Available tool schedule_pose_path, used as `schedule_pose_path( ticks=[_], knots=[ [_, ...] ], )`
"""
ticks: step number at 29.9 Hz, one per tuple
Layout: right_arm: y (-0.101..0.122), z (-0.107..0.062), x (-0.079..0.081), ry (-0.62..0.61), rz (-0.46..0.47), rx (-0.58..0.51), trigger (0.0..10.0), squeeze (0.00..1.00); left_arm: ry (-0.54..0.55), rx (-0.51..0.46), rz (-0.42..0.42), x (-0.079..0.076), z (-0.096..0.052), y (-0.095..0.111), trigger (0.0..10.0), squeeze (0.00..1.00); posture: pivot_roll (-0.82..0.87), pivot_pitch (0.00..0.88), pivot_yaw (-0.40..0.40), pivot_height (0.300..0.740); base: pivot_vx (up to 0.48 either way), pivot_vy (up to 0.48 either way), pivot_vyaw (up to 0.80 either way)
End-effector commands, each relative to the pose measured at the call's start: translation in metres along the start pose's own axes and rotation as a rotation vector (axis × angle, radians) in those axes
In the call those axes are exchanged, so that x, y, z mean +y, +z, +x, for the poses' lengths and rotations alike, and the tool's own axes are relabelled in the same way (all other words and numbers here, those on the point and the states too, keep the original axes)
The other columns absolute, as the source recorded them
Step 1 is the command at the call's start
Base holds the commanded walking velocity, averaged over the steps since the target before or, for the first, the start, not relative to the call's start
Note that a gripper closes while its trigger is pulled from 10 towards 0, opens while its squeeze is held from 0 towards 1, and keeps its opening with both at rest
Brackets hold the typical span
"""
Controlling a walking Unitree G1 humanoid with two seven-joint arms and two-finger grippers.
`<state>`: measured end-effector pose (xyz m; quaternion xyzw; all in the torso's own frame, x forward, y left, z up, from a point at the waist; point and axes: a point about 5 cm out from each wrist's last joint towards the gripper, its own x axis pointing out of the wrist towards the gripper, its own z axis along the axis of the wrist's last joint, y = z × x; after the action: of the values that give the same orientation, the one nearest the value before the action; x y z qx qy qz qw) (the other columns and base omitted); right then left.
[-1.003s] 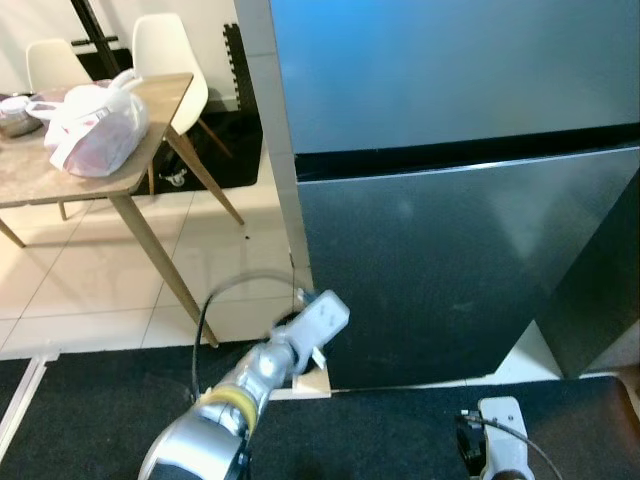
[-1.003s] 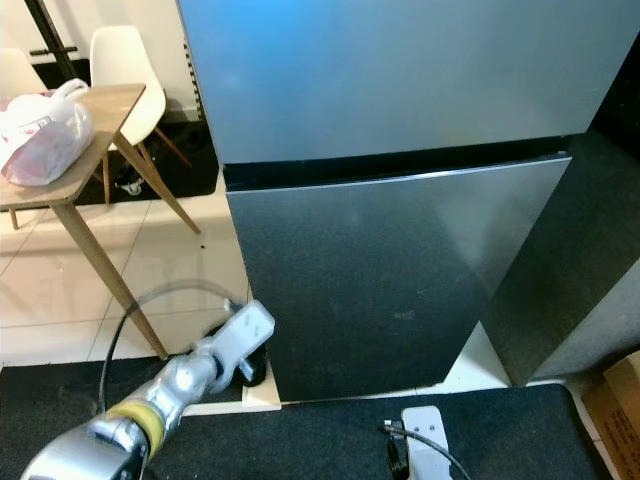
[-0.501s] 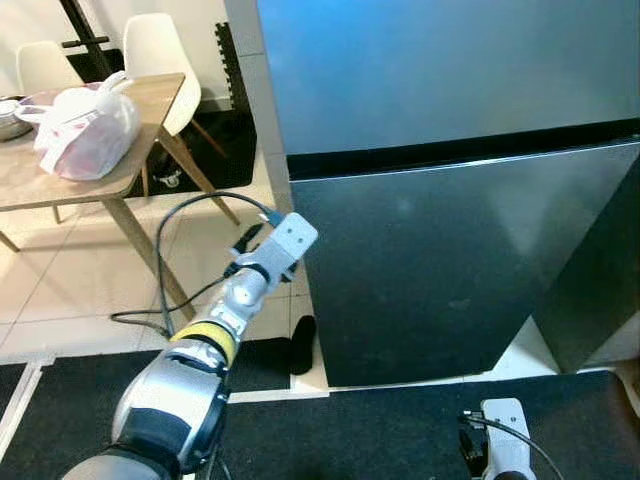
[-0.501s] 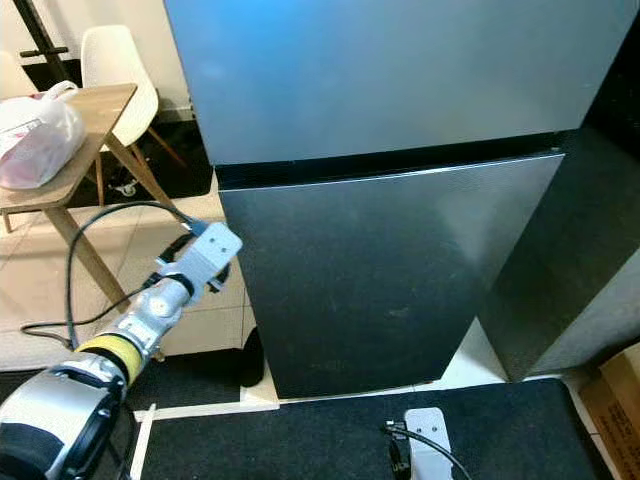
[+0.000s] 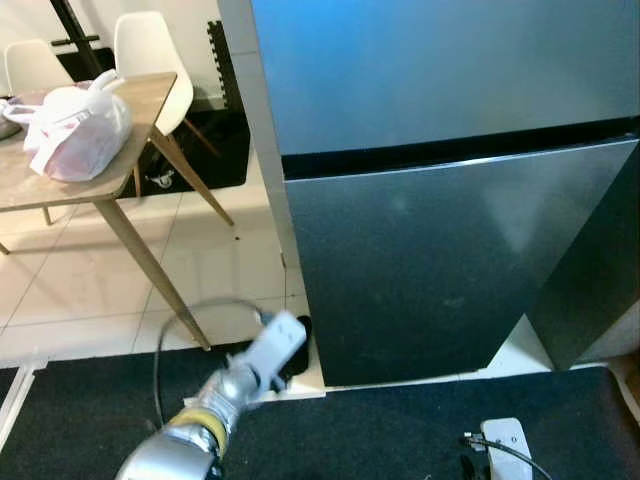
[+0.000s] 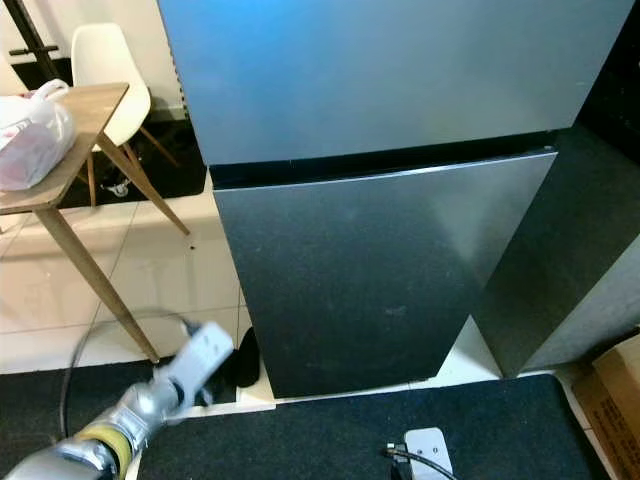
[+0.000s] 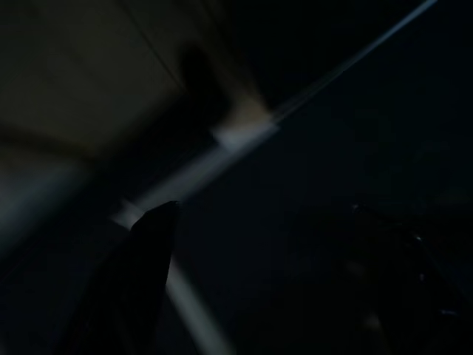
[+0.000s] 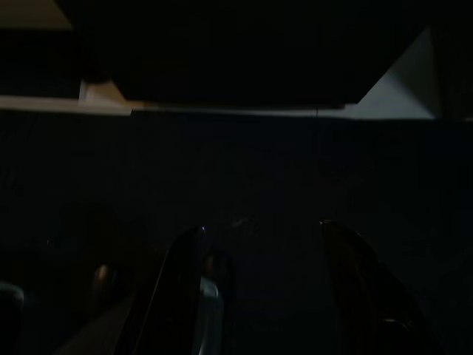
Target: Restocking fridge
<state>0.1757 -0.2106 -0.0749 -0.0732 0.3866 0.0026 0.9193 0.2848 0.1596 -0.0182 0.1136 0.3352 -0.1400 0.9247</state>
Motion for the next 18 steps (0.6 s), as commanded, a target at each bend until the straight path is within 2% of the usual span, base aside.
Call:
schedule_pose_path(
  ticks=[1, 2, 6, 9, 11, 15, 18],
  knots=[
    [-0.003, 0.0, -0.005, -0.01, 0.022, 0.024, 10.0, 0.0, 0.071, 0.033, -0.214, 0.002, -0.004, -0.02, 10.0, 0.0, -0.14, 0.106, 0.064, 0.74, 0.0, 0.0, 0.0],
    [-0.002, 0.0, -0.006, -0.012, 0.025, 0.02, 10.0, 0.0, 0.081, 0.036, -0.23, 0.002, -0.005, -0.023, 10.0, 0.0, -0.14, 0.106, 0.064, 0.74, 0.0, 0.0, 0.0],
    [0.014, 0.005, -0.015, -0.043, 0.053, -0.021, 10.0, 0.0, 0.104, 0.091, -0.182, 0.0, -0.009, -0.042, 10.0, 0.0, -0.12, 0.053, 0.049, 0.74, 0.0, 0.0, 0.0],
    [0.023, 0.008, -0.018, -0.044, 0.023, -0.022, 10.0, 0.0, 0.103, 0.116, -0.22, -0.005, -0.012, -0.054, 10.0, 0.0, -0.12, 0.035, 0.045, 0.74, 0.0, 0.0, 0.0],
    [0.027, 0.009, -0.019, -0.044, 0.017, -0.028, 10.0, 0.0, 0.104, 0.107, -0.214, -0.006, -0.013, -0.054, 10.0, 0.0, -0.12, 0.035, 0.046, 0.74, 0.0, 0.0, 0.0],
    [0.038, 0.012, -0.022, -0.044, 0.003, -0.059, 10.0, 0.0, 0.117, 0.053, -0.266, -0.008, -0.011, -0.048, 10.0, 0.0, -0.11, 0.045, 0.049, 0.74, 0.0, 0.0, 0.0],
    [0.042, 0.013, -0.021, -0.028, -0.036, -0.066, 10.0, 0.0, 0.109, 0.056, -0.247, -0.013, -0.009, -0.043, 10.0, 0.0, -0.11, 0.051, 0.041, 0.74, 0.0, 0.0, 0.0]
  ],
)
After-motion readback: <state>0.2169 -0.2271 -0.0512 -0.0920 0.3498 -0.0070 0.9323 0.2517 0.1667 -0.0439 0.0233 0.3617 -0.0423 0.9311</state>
